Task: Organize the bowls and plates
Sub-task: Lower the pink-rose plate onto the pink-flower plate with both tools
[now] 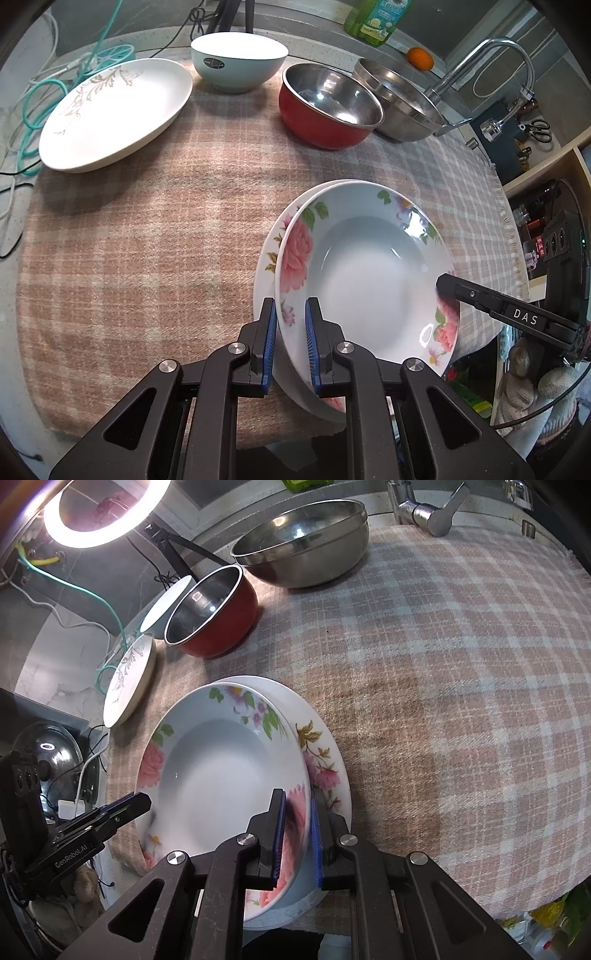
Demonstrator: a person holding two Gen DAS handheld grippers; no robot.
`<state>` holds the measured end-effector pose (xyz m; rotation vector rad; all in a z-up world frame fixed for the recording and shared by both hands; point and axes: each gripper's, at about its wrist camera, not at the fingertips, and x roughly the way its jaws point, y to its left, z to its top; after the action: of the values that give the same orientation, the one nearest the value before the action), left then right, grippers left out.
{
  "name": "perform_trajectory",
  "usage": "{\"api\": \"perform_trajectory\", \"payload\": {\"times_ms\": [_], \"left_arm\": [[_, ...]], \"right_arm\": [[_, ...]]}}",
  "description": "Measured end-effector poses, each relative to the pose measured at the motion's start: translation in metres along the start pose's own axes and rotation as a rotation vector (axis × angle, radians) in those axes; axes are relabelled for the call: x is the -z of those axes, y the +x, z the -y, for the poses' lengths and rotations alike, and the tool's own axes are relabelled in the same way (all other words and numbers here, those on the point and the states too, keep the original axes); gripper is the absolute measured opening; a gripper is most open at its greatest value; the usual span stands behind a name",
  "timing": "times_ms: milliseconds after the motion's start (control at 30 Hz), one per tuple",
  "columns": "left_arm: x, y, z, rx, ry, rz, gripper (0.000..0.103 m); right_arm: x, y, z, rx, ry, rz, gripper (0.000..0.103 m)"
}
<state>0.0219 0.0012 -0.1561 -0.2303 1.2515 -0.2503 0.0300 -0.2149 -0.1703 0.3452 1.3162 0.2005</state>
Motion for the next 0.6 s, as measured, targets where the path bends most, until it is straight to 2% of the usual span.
{"api": "perform_trajectory", "payload": {"times_ms": [600], "left_arm": [[0.0,0.0052,0.0039,-0.025,0.033,-0.01,0.013]], "right_arm": [[-0.0012,-0.0004,-0.002,0.025,-0.028,0.004,0.013]]}}
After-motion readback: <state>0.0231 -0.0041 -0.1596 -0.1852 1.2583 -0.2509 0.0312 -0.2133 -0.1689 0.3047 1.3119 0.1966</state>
